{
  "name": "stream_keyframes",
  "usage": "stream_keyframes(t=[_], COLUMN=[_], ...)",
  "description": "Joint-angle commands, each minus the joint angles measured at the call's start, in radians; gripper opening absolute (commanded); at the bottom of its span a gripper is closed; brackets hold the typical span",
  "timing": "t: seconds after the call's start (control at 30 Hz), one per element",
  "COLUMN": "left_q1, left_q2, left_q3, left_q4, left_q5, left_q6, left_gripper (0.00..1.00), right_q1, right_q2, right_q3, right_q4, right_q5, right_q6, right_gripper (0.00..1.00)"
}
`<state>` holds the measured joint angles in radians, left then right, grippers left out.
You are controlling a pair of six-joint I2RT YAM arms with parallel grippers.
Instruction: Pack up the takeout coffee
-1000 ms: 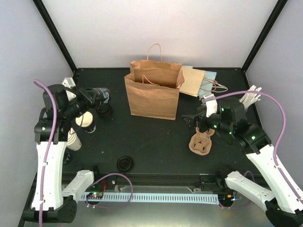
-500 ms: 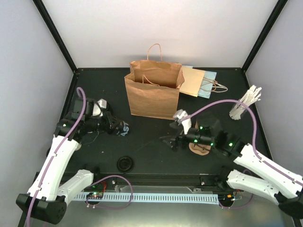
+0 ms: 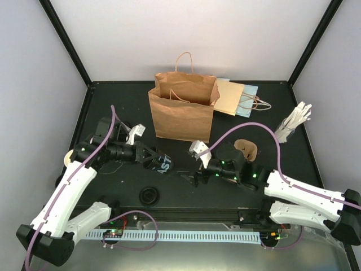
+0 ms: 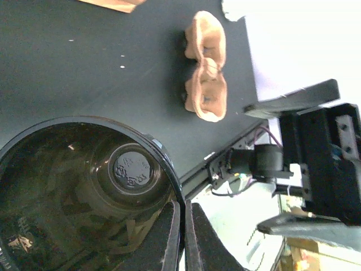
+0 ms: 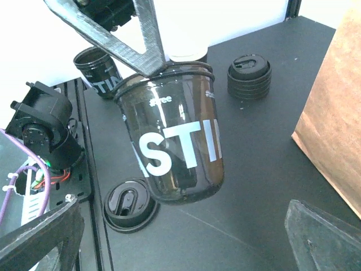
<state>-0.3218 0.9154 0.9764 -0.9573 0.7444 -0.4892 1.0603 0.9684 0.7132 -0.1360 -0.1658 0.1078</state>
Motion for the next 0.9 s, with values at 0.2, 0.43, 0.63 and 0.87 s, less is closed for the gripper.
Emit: stream_keyframes(t=[0.2, 0.43, 0.63, 0.87], left_q1=[-0.023, -0.038, -0.045, -0.048], left_q2=[-0.052, -0.050, -0.060, -0.075], left_q3=[0.002, 0.018, 0.024, 0.031], left_q4=[0.049, 0.034, 0.035, 0.038], left_q5=[0.205, 0.233, 0.252, 0.257], left_q6=[0.121, 0.176, 0.189, 0.186], left_gripper=[0.02, 0.02, 0.02, 0.02], right_q1=[0.007, 0.064, 0.119, 0.128], right_q2=[0.025, 0.095, 0.139, 0.194], right_q3=[0.007, 0.076, 0.097, 0.138], right_q4=[0.088, 0.034, 0.036, -0.015], right_q5=[-0.048, 0.001, 0.088, 0.131], right_q6=[-0.097, -0.181, -0.229, -0.243], right_gripper=[1.00, 1.00, 1.00, 1.00])
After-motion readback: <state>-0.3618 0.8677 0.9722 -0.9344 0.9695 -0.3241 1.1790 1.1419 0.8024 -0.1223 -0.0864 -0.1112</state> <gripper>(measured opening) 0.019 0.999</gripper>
